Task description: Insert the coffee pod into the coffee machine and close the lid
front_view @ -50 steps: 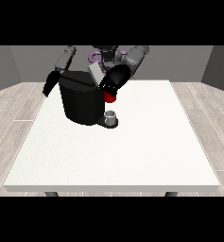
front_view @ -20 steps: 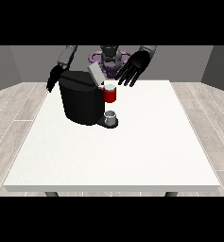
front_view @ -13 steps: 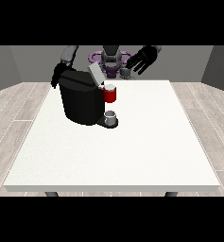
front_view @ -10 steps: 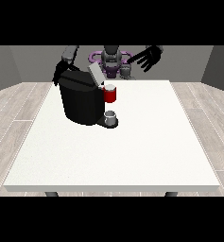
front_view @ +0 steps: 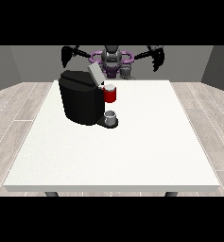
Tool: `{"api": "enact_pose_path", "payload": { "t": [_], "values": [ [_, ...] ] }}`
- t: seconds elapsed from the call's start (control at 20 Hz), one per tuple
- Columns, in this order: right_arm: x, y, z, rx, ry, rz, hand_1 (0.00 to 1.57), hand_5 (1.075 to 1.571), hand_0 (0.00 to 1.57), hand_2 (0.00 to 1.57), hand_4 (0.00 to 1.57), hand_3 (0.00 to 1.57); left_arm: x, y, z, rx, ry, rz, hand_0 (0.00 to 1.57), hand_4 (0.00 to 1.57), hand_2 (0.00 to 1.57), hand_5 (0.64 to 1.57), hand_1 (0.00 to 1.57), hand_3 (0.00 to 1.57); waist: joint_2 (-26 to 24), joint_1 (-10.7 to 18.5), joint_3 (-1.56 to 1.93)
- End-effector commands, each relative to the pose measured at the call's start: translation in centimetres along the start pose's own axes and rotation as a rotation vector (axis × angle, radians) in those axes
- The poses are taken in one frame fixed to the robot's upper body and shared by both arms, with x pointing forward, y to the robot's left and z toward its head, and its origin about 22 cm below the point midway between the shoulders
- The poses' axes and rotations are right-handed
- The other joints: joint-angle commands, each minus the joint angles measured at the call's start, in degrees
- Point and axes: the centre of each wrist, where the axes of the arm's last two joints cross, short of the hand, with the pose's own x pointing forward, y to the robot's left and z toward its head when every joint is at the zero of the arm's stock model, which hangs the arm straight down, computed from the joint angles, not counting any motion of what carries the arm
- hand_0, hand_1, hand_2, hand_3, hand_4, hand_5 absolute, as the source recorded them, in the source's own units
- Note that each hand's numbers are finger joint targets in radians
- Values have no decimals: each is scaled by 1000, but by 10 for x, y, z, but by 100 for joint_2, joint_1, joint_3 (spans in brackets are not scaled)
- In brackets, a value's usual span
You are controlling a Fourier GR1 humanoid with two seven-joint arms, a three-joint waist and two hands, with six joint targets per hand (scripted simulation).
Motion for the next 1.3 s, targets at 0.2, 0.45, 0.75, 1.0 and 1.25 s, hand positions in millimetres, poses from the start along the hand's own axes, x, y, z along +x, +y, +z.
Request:
{"api": "enact_pose_path", "payload": {
  "t": [0.2,0.45,0.75,1.0,1.25],
  "values": [
    [47,-3,-16,111,-138,72,0,1571,0,0,107,0,-21,-7,22,30,35,96,0,390,0,1571,0,0,-72,334,3],
    [61,-14,-25,105,-74,54,0,1571,0,0,0,0,-7,-19,23,31,56,95,0,411,0,1571,0,0,-111,362,4],
    [75,-30,-53,32,-71,16,0,1571,0,0,0,0,16,-15,26,-26,-56,101,0,366,0,1571,0,0,369,958,5],
    [81,-38,-63,60,-54,-137,0,1571,0,0,129,0,21,-17,35,27,-88,92,0,356,0,1571,0,0,650,809,4],
    [88,-3,-74,79,-84,-128,0,1571,0,0,65,0,44,-22,35,56,-165,63,0,265,0,1571,0,0,1196,721,3]
  ]
}}
